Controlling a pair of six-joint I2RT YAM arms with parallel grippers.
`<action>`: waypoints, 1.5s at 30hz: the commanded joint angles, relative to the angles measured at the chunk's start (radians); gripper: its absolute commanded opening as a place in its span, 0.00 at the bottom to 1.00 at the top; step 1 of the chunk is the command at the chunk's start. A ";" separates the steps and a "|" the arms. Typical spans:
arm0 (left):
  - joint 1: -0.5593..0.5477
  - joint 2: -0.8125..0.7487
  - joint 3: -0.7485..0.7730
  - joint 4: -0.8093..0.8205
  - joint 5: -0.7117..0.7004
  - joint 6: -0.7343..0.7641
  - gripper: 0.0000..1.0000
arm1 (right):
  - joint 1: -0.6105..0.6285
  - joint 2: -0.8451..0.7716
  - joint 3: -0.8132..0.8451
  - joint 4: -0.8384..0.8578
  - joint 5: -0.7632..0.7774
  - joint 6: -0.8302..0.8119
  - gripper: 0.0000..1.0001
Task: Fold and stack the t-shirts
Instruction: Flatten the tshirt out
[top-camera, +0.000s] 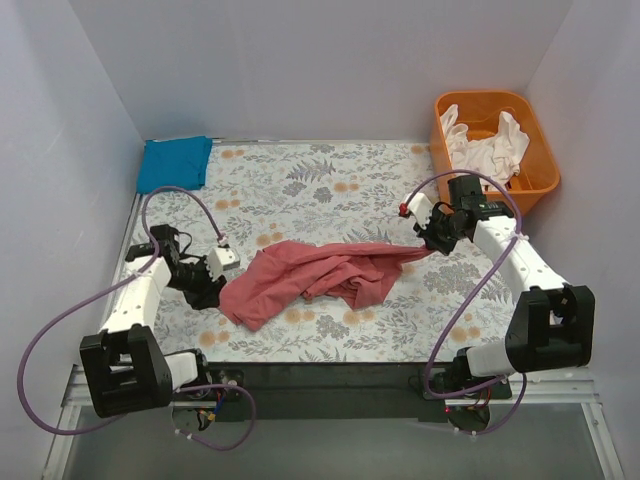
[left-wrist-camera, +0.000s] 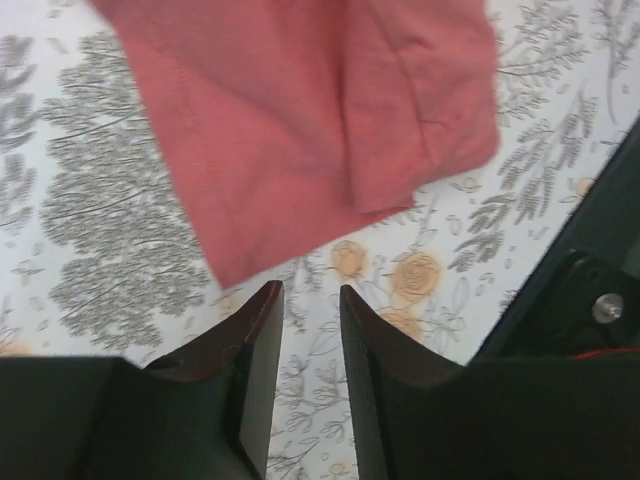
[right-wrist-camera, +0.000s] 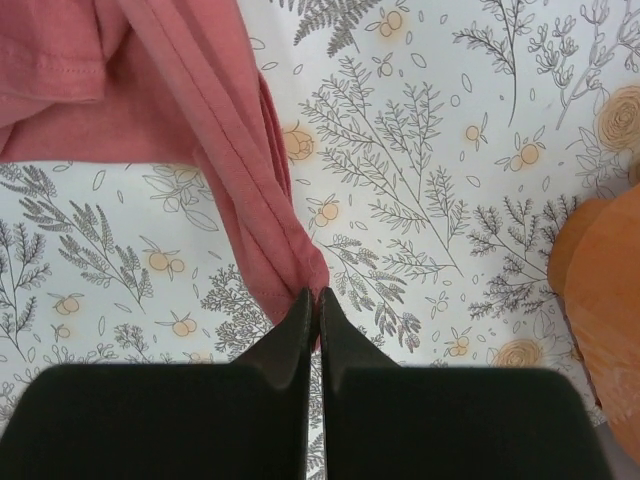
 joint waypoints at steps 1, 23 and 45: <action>0.062 0.062 0.115 0.094 0.030 -0.142 0.34 | 0.011 -0.054 -0.033 -0.061 -0.037 -0.089 0.01; -0.233 0.189 0.036 0.314 -0.455 -0.786 0.60 | 0.046 -0.106 -0.107 -0.104 -0.053 -0.058 0.01; -0.198 0.470 0.423 0.450 -0.513 -0.855 0.39 | 0.048 -0.013 0.028 -0.102 -0.120 0.047 0.01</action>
